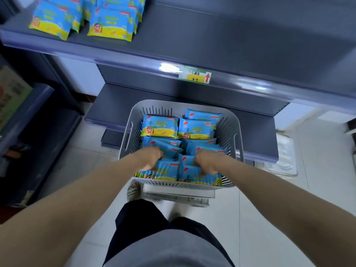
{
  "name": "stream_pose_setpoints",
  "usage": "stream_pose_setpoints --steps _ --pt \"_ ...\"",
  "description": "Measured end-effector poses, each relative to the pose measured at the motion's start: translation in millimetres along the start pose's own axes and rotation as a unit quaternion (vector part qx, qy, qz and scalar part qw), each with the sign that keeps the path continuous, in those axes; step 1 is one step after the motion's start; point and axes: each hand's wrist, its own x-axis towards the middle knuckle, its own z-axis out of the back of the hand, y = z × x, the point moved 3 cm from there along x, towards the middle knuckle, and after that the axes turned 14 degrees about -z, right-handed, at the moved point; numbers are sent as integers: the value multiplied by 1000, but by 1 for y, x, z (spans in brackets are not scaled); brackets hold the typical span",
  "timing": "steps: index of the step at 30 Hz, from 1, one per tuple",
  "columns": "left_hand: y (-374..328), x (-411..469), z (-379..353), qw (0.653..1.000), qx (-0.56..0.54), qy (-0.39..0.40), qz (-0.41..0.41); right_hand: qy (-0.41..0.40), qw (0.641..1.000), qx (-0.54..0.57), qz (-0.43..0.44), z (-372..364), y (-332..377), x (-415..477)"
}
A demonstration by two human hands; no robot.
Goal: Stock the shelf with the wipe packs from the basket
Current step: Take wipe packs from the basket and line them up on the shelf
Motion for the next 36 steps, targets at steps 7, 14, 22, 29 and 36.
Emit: stream_pose_setpoints --steps 7,14,22,29,36 --pt "3 -11 37 997 -75 -30 0 7 993 114 7 36 -22 -21" --pt "8 -64 161 978 -42 -205 -17 -180 970 161 -8 170 -76 -64" --pt "65 -129 287 928 -46 -371 6 -340 911 234 -30 317 -101 -74" --pt "121 -135 354 908 -14 -419 13 -394 886 205 -137 391 -113 -13" --pt "125 -65 403 916 -55 -390 -71 -379 868 253 -195 445 -143 46"
